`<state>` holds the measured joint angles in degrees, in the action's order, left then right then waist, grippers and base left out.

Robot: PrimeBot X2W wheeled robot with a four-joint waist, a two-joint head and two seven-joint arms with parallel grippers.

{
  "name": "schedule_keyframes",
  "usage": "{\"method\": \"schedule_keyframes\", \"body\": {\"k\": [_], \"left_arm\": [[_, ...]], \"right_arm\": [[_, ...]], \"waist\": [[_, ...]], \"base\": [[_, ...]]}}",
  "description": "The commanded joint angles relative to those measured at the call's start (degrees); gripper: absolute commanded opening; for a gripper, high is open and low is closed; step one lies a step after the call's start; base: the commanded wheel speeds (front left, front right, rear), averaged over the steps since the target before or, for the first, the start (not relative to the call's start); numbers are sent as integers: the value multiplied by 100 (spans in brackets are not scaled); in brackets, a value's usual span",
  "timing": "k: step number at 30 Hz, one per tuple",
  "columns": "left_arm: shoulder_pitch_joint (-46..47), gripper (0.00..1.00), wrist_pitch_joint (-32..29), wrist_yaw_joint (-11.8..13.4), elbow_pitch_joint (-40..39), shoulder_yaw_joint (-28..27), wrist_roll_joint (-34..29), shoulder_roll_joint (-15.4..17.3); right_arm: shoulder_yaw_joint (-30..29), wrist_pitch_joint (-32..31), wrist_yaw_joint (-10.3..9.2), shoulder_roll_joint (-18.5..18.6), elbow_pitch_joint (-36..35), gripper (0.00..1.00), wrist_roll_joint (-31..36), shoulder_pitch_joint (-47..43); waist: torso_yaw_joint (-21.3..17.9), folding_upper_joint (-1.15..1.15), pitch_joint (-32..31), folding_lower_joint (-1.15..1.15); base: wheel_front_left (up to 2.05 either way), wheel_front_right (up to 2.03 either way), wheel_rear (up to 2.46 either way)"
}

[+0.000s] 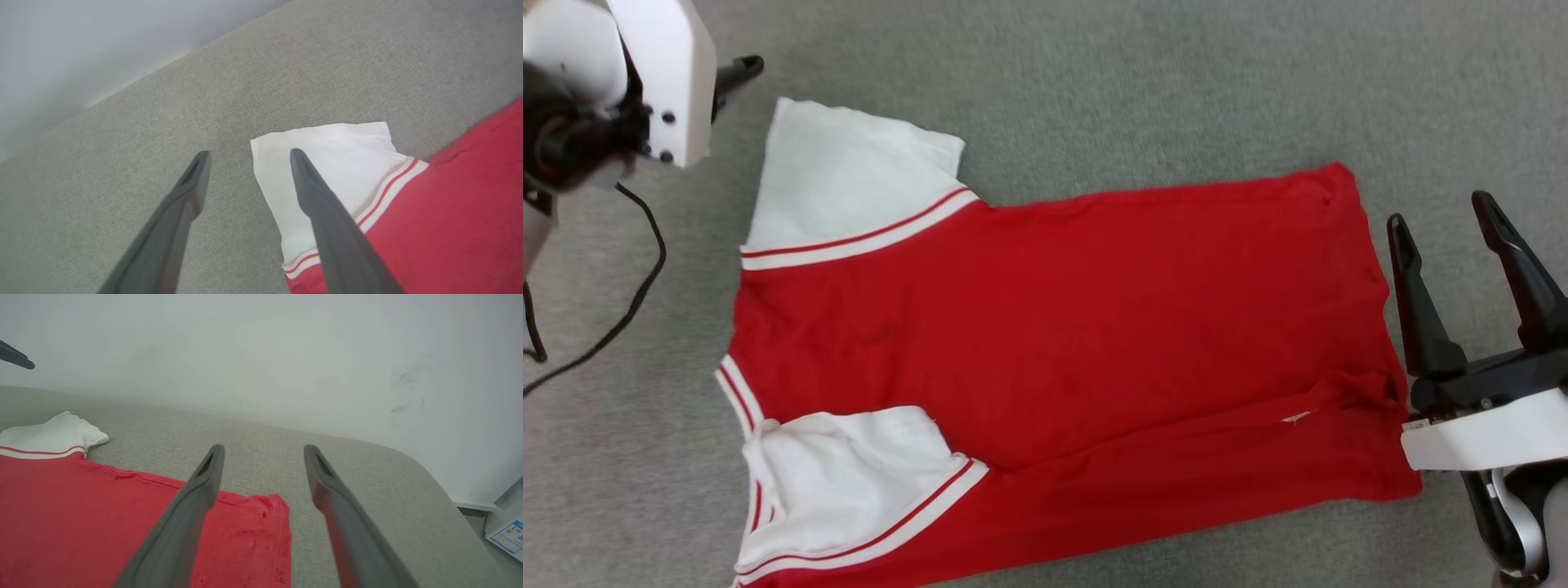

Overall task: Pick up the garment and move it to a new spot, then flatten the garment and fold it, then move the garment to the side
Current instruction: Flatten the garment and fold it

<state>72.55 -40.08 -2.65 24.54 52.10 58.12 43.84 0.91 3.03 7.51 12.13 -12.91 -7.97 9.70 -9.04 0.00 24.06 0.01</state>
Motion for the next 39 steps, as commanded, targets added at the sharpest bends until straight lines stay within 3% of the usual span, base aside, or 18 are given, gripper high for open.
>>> {"method": "schedule_keyframes", "body": {"k": [1,11,17,18,19,20,26,30,34,39], "left_arm": [[202,100,-388,-46,75,68,86,-62],[826,100,-2026,-16,300,434,92,83],[552,100,-2273,-43,307,532,267,62],[509,96,-2308,-61,300,585,254,72],[482,11,-2314,-90,280,630,221,86],[461,0,-2291,-105,265,629,235,86],[522,0,-2007,-214,207,554,221,68],[454,0,-1814,-311,130,587,252,-42],[349,0,-1664,-387,-20,660,277,-97],[241,0,-1515,-443,-343,790,321,-193]], "right_arm": [[50,21,-5,-63,12,100,38,148],[294,104,-5,-88,212,100,11,457],[439,96,-5,-44,427,100,-18,579],[434,107,-5,-29,461,100,-12,601],[423,98,-5,-9,494,100,-5,621],[385,108,-6,0,509,100,-1,669],[206,-94,-5,257,457,100,62,1040],[226,-611,-5,771,389,100,-55,1416],[520,-1606,-6,1524,516,100,-447,1789],[1153,-3510,-6,2591,809,100,-1485,2258]], "waist": [[-192,0,372,-1],[-545,0,981,-1],[-612,0,1099,-1],[-602,0,1093,-1],[-585,0,1081,-1],[-568,0,1067,-1],[-409,0,737,-1],[-243,0,391,-1],[-31,0,130,-1],[225,0,-29,-1]], "base": [[0,0,0],[0,0,0],[0,0,0],[0,0,0],[0,0,0],[0,0,0],[0,0,0],[0,0,0],[0,0,0],[0,0,0]]}}
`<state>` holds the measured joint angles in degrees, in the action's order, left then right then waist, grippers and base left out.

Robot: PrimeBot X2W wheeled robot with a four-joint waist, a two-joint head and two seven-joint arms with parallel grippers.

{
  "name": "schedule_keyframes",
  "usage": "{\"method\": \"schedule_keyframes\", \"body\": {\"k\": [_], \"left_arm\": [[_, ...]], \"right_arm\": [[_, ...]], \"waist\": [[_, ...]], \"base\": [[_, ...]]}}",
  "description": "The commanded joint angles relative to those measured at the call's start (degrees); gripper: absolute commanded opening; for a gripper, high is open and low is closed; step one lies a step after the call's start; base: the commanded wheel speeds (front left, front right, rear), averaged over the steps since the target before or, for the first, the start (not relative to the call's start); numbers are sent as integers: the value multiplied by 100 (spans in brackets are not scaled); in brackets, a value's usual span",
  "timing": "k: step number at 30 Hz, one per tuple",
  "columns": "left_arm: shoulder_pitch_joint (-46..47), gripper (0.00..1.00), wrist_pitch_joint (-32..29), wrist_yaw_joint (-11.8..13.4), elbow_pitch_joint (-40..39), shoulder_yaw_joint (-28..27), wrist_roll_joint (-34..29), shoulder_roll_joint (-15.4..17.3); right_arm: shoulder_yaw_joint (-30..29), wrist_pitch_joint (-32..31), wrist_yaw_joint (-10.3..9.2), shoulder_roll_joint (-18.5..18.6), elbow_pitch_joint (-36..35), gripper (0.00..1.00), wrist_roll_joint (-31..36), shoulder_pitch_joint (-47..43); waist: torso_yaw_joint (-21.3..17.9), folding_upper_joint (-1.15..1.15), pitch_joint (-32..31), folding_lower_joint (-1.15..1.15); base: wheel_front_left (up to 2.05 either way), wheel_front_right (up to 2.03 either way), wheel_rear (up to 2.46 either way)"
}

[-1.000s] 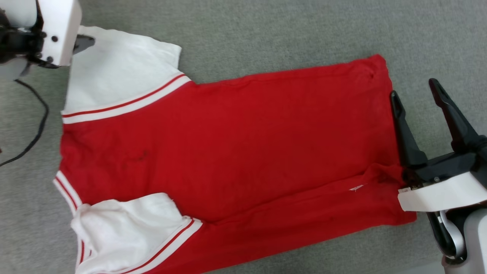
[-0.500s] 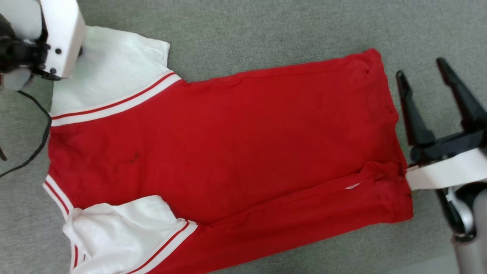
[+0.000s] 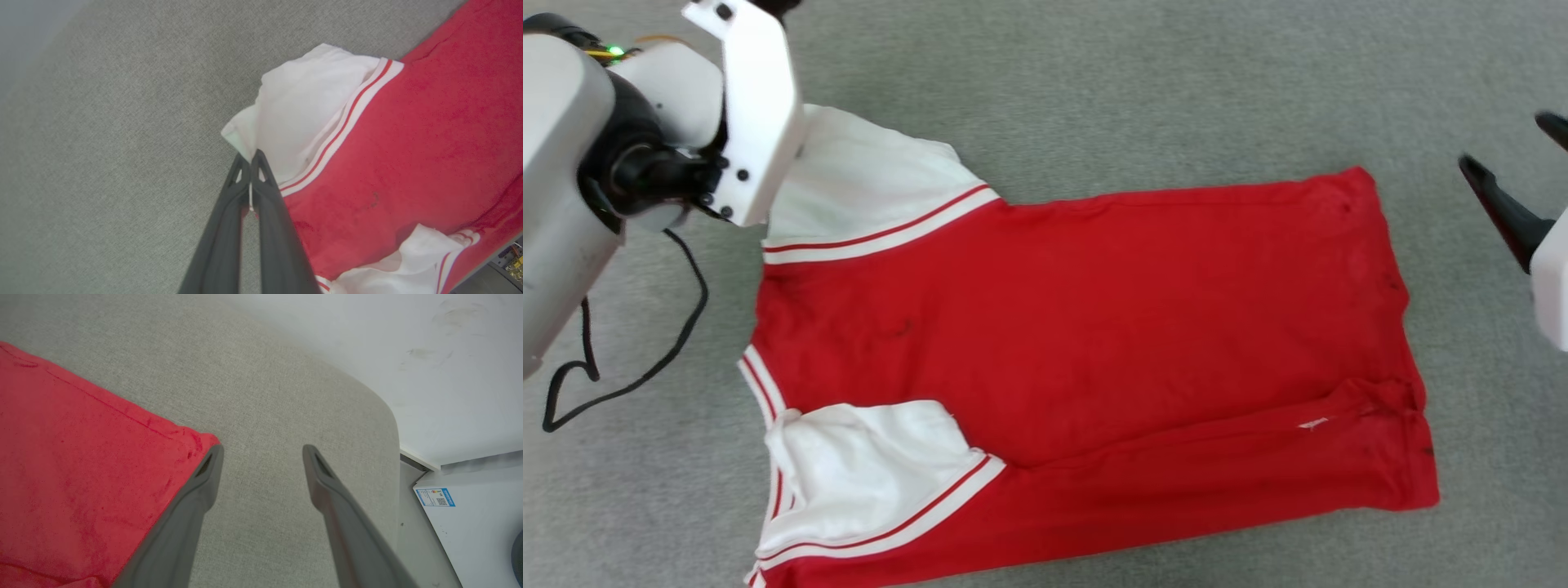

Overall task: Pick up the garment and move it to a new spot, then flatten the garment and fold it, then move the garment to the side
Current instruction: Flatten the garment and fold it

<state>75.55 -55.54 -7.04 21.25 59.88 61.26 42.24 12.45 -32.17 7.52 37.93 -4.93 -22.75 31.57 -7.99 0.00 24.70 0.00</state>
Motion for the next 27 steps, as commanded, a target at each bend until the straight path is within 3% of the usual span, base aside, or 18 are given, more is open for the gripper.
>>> {"method": "schedule_keyframes", "body": {"k": [1,6,11,14,20,26,27], "left_arm": [[-71,0,57,-14,-86,20,25,-32],[-28,0,212,-29,-437,68,43,-36],[98,0,312,-36,-721,157,1,-47],[146,0,390,-38,-843,180,13,-39],[308,0,504,-37,-1018,271,23,14],[338,0,632,-36,-1039,452,55,89],[331,0,655,-37,-1035,479,86,101]], "right_arm": [[152,-375,-7,188,49,100,-240,189],[703,-1976,-7,774,421,100,-1310,797],[901,-3058,-7,685,974,100,-1801,1328],[946,-3281,-6,455,1330,100,-1825,1518],[1040,-3150,-7,46,1994,100,-1634,1802],[1616,-2994,-4,-274,2447,100,-1690,1541],[1631,-2918,-5,-306,2477,7,-1715,1588]], "waist": [[158,0,-99,0],[375,0,-6,0],[594,0,207,0],[695,0,356,0],[852,0,687,0],[869,0,777,0],[854,0,763,0]], "base": [[0,0,0],[0,0,0],[0,0,0],[0,0,0],[0,0,0],[0,0,0],[0,0,0]]}}
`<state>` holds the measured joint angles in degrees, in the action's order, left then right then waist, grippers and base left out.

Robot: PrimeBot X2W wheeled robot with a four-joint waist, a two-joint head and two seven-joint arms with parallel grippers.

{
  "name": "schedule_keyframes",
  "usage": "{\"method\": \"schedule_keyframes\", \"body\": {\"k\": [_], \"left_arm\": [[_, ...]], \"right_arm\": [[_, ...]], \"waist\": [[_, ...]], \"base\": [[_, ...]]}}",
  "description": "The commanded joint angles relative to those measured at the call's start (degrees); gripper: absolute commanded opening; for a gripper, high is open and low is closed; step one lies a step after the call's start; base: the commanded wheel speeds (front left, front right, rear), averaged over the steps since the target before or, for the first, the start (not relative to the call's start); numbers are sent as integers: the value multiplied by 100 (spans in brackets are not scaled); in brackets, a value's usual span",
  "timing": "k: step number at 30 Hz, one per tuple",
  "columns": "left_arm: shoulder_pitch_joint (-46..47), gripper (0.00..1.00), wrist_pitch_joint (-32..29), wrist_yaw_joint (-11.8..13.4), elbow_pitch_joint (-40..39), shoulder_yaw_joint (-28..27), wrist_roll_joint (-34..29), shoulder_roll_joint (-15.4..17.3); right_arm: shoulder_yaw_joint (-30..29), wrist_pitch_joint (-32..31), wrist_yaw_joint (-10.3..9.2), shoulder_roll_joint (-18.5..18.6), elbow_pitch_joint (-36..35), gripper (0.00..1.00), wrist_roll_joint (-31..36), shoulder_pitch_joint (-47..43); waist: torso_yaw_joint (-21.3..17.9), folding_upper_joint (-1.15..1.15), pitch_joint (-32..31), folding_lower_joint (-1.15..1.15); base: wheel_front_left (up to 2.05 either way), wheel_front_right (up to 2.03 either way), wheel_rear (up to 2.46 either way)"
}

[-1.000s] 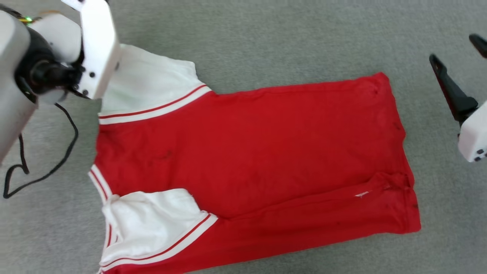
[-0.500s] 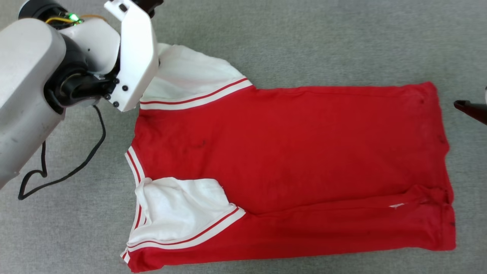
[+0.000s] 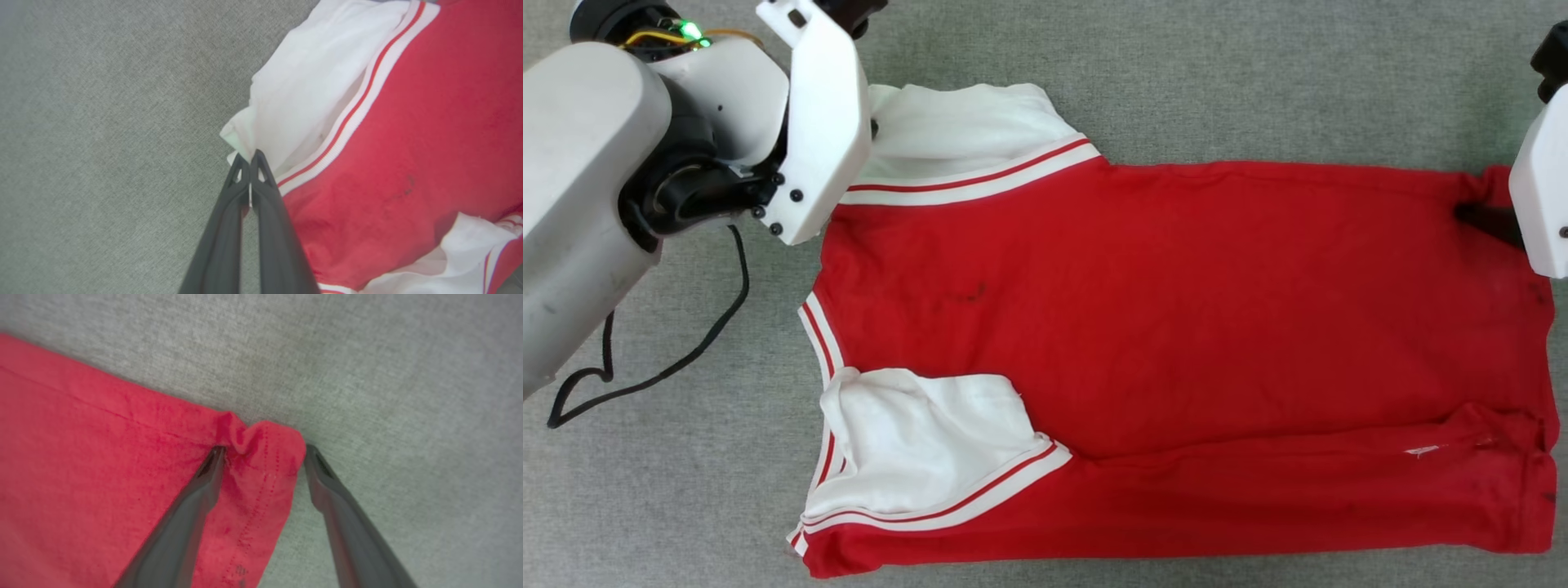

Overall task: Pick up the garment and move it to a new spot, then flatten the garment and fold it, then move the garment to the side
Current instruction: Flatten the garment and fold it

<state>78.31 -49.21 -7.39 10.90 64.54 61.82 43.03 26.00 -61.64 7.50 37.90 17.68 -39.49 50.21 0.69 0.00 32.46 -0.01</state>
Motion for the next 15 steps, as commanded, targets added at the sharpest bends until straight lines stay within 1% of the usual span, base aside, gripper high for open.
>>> {"method": "schedule_keyframes", "body": {"k": [1,5,7,11,15], "left_arm": [[41,0,61,-1,10,34,48,36],[-63,0,275,-2,89,81,147,65],[-130,0,407,-2,107,70,220,73],[-284,0,635,-2,47,40,417,109],[-505,0,802,-2,-131,101,517,237]], "right_arm": [[308,67,-3,-276,239,0,-31,-214],[299,396,-4,-90,266,0,-73,82],[387,570,-3,6,217,0,-107,160],[542,977,-4,210,63,0,-338,67],[674,1430,-4,419,-125,0,-556,-195]], "waist": [[-29,0,-39,1],[-60,0,-243,1],[-76,0,-397,1],[-50,0,-720,1],[-15,0,-1045,1]], "base": [[0,0,0],[0,0,0],[0,0,0],[0,0,0],[0,0,0]]}}
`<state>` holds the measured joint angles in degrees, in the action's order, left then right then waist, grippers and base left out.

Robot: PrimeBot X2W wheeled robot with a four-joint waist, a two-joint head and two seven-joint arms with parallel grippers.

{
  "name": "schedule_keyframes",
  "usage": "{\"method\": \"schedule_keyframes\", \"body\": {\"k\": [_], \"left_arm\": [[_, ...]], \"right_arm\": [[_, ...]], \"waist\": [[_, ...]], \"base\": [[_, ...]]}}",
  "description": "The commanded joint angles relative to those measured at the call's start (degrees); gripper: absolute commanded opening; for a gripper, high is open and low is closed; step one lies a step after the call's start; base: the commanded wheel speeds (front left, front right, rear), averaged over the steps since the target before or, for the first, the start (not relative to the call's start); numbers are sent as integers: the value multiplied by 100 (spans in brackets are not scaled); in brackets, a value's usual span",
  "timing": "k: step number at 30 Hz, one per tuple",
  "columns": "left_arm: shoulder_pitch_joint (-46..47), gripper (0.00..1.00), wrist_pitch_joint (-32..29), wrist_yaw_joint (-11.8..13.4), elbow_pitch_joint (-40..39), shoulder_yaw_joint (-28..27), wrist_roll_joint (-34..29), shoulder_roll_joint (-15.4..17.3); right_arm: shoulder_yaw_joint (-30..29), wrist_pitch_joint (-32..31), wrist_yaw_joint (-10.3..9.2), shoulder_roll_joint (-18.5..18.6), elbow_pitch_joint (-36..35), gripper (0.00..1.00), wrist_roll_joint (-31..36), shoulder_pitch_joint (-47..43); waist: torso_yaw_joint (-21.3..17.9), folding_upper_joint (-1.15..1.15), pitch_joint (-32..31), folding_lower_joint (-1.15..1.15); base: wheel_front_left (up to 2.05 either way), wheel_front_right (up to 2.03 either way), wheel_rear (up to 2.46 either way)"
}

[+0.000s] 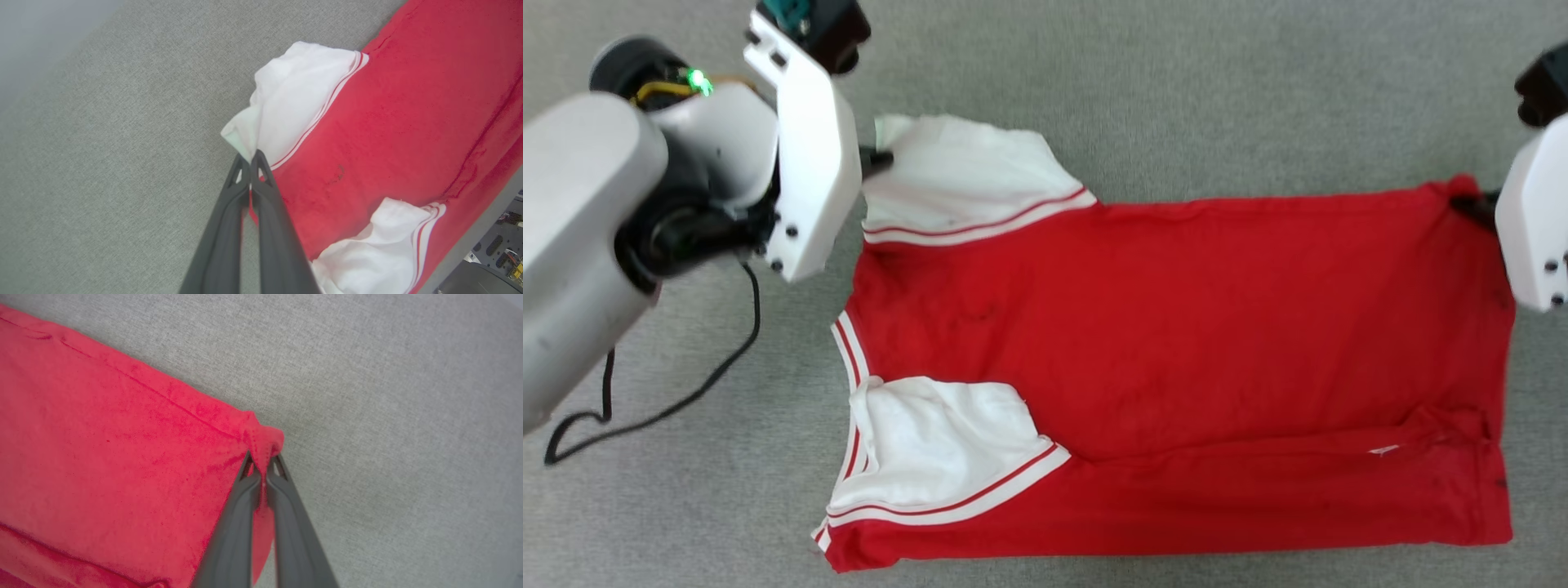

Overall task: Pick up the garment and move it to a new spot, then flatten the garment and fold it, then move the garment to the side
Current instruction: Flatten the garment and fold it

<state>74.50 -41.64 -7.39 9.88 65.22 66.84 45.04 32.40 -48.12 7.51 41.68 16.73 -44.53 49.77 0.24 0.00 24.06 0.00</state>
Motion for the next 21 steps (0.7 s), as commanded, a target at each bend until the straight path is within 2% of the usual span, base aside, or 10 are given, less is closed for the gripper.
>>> {"method": "schedule_keyframes", "body": {"k": [1,6,12,15,16,21], "left_arm": [[-191,0,91,-2,-82,39,43,83],[-710,0,324,58,-519,83,169,555],[-1589,0,656,339,-1268,286,312,1162],[-1898,0,751,448,-1494,397,331,1299],[-2226,0,845,560,-1678,487,357,1421],[-2856,0,1086,741,-1888,609,426,1550]], "right_arm": [[71,162,-5,92,-78,0,-109,-242],[296,506,-5,251,-286,0,-296,-699],[528,831,-5,443,-431,0,-432,-1315],[555,946,-5,523,-496,0,-505,-1584],[559,1059,-5,593,-576,0,-590,-1876],[461,1275,-5,690,-659,0,-732,-2435]], "waist": [[35,0,-295,0],[-85,0,-712,0],[-135,0,-1116,0],[-125,0,-1217,0],[-126,0,-1284,0],[-136,0,-1355,0]], "base": [[0,0,0],[0,0,0],[0,0,0],[0,0,0],[0,0,0],[0,0,0]]}}
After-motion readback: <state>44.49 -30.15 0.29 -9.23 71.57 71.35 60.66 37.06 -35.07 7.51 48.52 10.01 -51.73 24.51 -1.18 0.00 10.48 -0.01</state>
